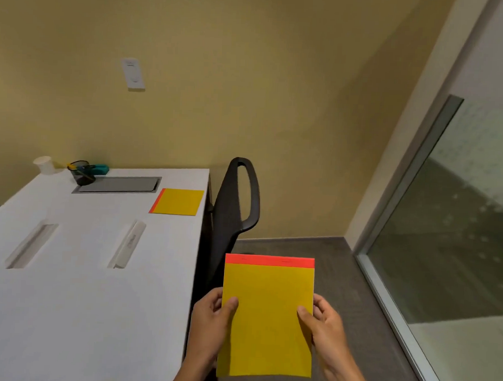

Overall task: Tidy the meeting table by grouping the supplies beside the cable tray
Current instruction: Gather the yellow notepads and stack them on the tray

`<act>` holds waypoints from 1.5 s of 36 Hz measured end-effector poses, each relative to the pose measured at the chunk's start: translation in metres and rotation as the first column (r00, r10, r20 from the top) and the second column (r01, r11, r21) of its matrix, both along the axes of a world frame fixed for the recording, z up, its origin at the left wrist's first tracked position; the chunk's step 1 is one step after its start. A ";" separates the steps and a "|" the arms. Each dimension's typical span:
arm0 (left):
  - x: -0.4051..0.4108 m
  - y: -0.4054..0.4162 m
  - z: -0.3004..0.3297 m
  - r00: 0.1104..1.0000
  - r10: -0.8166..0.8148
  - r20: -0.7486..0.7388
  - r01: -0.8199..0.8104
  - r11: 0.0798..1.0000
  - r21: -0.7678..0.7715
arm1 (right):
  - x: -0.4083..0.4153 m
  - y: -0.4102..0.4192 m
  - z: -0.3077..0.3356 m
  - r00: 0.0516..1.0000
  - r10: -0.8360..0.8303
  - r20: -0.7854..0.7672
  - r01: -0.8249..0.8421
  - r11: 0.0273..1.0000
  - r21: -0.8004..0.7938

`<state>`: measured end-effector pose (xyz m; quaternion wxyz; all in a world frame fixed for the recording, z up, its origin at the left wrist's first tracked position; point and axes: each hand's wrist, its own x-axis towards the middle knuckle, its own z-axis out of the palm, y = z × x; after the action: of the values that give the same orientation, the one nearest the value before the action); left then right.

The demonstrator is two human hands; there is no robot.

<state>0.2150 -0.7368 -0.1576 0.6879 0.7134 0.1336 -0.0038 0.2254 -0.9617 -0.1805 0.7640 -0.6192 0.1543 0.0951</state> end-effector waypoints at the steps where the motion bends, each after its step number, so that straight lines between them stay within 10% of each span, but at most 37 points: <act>1: 0.008 -0.015 0.002 1.000 0.002 0.009 -0.002 1.000 -0.012 | 0.007 -0.014 0.002 1.000 0.006 0.007 -0.006 1.000 0.003; 38: 0.487 -0.186 0.037 0.994 0.010 0.111 0.004 0.992 -0.122 | 0.474 -0.159 0.057 0.990 -0.088 0.110 0.102 0.987 -0.128; 54: 0.634 -0.209 0.023 0.936 0.347 0.058 -0.328 0.921 -0.210 | 0.691 -0.173 0.041 0.957 0.272 0.096 -0.255 0.954 -0.160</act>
<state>0.8488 -0.9461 -0.1350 0.7509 0.6075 0.2210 0.1350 0.9164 -1.1352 -0.1396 0.7049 -0.6929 0.0317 0.1485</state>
